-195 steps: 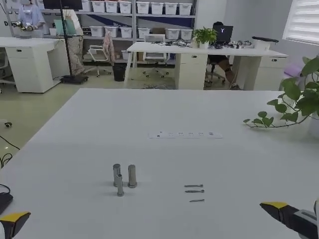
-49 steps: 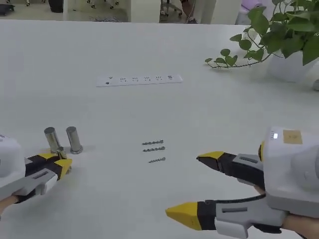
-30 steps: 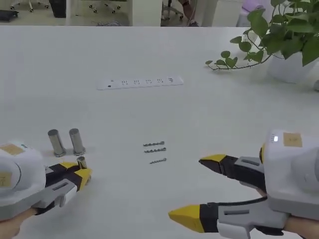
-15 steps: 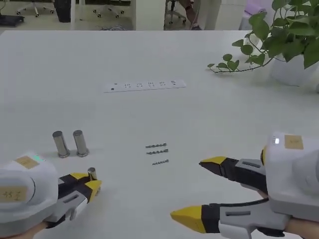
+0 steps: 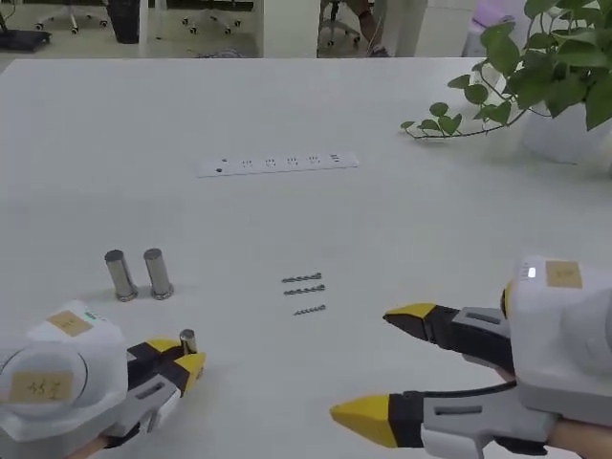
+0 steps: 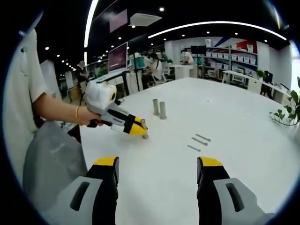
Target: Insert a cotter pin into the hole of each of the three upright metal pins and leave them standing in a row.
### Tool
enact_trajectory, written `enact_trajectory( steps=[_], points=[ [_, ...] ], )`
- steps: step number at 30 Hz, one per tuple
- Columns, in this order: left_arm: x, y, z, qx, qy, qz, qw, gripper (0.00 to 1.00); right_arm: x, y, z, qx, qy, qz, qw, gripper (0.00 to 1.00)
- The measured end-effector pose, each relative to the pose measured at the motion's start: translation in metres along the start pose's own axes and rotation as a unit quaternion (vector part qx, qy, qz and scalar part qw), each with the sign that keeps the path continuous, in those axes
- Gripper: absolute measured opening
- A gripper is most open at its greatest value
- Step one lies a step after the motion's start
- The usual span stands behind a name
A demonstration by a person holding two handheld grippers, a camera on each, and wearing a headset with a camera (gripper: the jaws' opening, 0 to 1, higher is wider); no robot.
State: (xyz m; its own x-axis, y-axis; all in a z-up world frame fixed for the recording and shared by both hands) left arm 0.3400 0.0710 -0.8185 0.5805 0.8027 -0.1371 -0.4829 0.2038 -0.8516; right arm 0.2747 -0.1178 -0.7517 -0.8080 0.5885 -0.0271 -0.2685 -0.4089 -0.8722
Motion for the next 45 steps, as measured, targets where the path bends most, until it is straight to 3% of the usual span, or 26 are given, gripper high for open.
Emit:
enact_trajectory(
  steps=[13, 22, 31, 37, 45],
  points=[
    [-0.001, 0.002, 0.001, 0.001, -0.007, -0.002, 1.0, 0.08, 0.001, 0.004, -0.001, 0.005, -0.002, -0.005, 1.0, 0.68],
    [-0.002, 0.003, 0.002, 0.005, -0.015, -0.006, 0.9999, 0.22, -0.002, 0.002, -0.001, 0.006, -0.001, -0.004, 1.0, 0.68],
    [0.0, -0.006, 0.017, -0.011, -0.023, 0.019, 0.9995, 0.34, -0.021, 0.003, 0.0, 0.029, 0.01, -0.002, 0.9995, 0.58],
    [-0.007, -0.008, 0.028, -0.018, -0.011, 0.021, 0.9995, 0.45, -0.033, 0.002, -0.006, 0.037, 0.0, 0.003, 0.9993, 0.54],
    [-0.014, -0.013, 0.041, -0.033, -0.012, 0.033, 0.9988, 0.55, -0.051, 0.002, -0.02, 0.068, -0.01, 0.033, 0.9971, 0.47]
  ],
)
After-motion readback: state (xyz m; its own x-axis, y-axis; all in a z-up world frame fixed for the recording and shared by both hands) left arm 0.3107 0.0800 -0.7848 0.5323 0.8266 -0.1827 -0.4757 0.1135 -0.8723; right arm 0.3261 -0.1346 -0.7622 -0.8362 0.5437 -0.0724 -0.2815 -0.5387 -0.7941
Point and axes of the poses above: the centre of the closed fingertips' face, and the gripper's own axes: z roughly backward along the fingers, x roughly to its left, y roughly out of its underside, the point moved 4 cm from there along z, roughly backward along the fingers, and after that the axes turned 8 degrees about z, right-handed, at the moved point
